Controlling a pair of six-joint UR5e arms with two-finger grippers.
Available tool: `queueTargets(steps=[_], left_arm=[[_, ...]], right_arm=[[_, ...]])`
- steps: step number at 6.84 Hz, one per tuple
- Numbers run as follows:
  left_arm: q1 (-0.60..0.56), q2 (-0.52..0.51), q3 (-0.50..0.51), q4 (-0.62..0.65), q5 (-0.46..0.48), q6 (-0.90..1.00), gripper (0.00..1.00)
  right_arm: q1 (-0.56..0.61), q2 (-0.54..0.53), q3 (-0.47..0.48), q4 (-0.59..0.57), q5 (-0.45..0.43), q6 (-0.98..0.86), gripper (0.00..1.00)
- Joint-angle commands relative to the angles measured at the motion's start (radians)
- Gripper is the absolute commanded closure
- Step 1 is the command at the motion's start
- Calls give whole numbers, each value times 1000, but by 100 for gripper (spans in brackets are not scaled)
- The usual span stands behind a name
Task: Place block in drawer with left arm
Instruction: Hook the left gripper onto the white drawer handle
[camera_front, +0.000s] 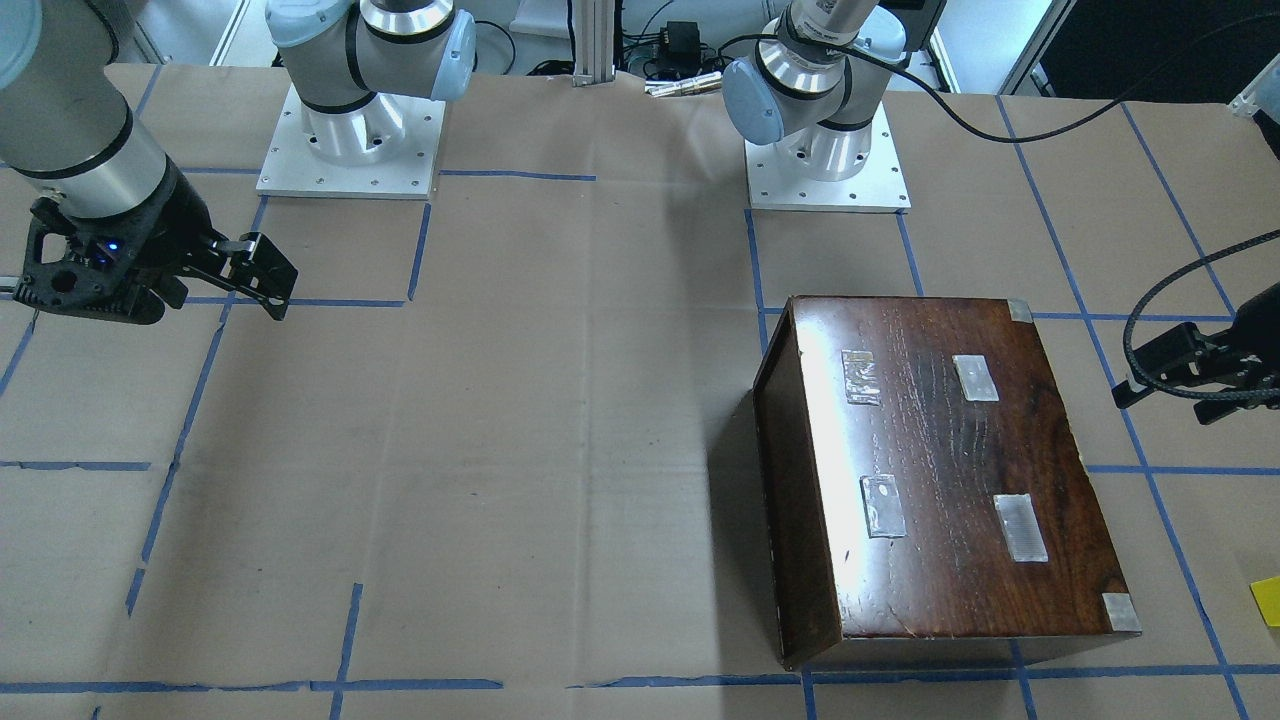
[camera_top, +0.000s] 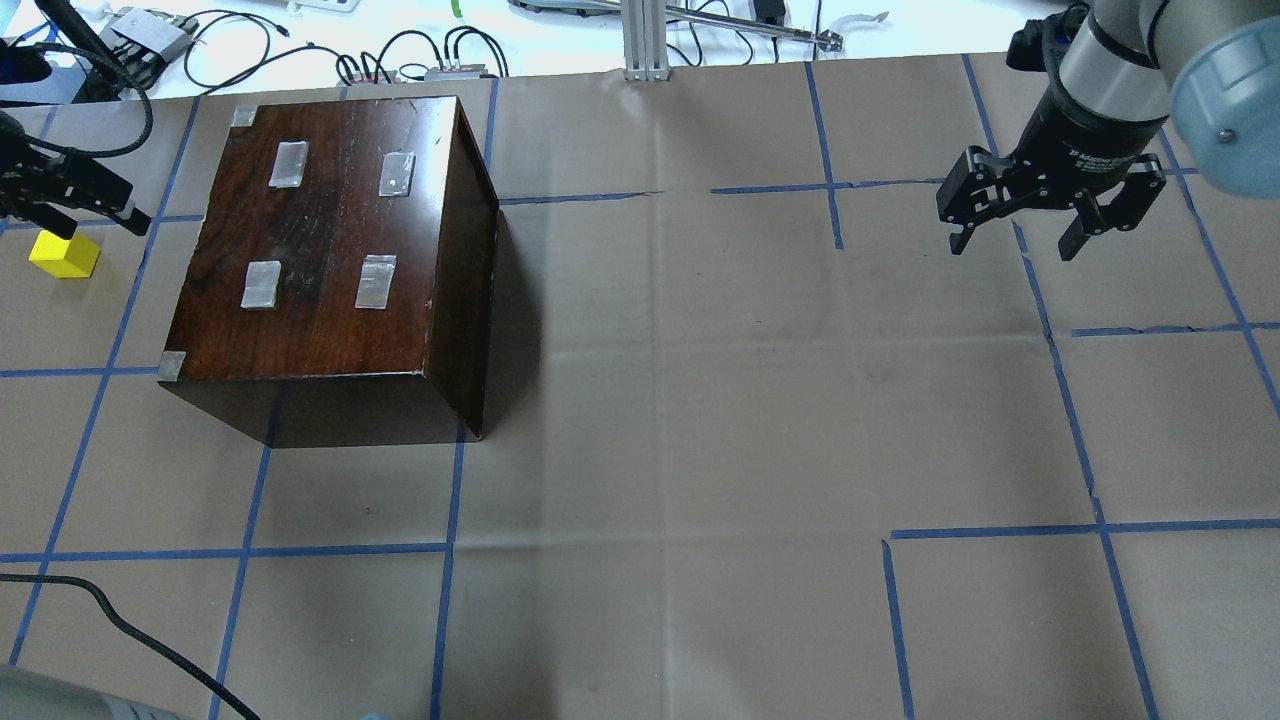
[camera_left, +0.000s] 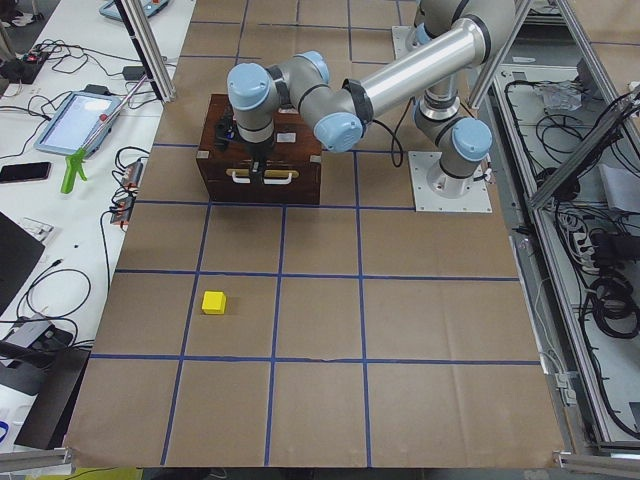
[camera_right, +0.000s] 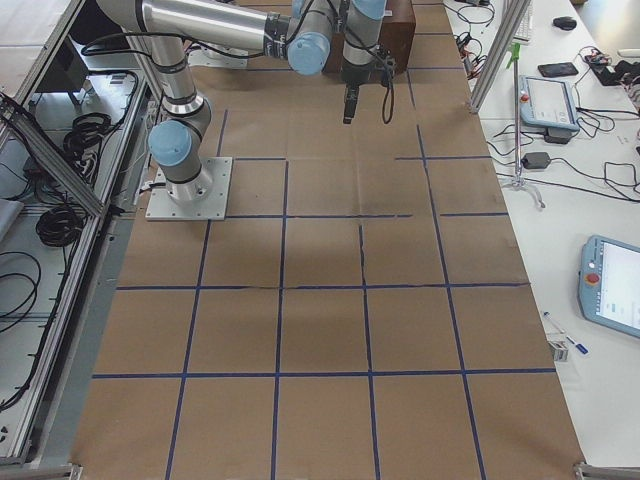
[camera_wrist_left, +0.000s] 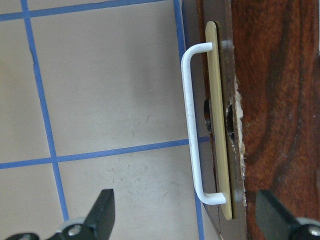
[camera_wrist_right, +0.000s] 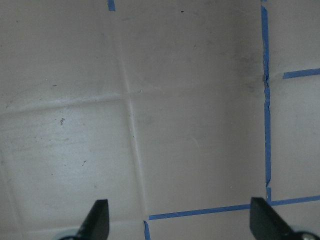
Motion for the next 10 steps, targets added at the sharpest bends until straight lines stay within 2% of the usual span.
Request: queueTargets(steps=[1,3,10], left_arm=[[43,-25,-1,-3,-58,-3,0],[43,-28,-17,-3,-98,-9,0],[9,-154,-25,50,-90,-4,1]], right_arm=[[0,1,0,0,0,0,0],[0,1,-2,0,0,0,0],[0,-1,0,0,0,0,0]])
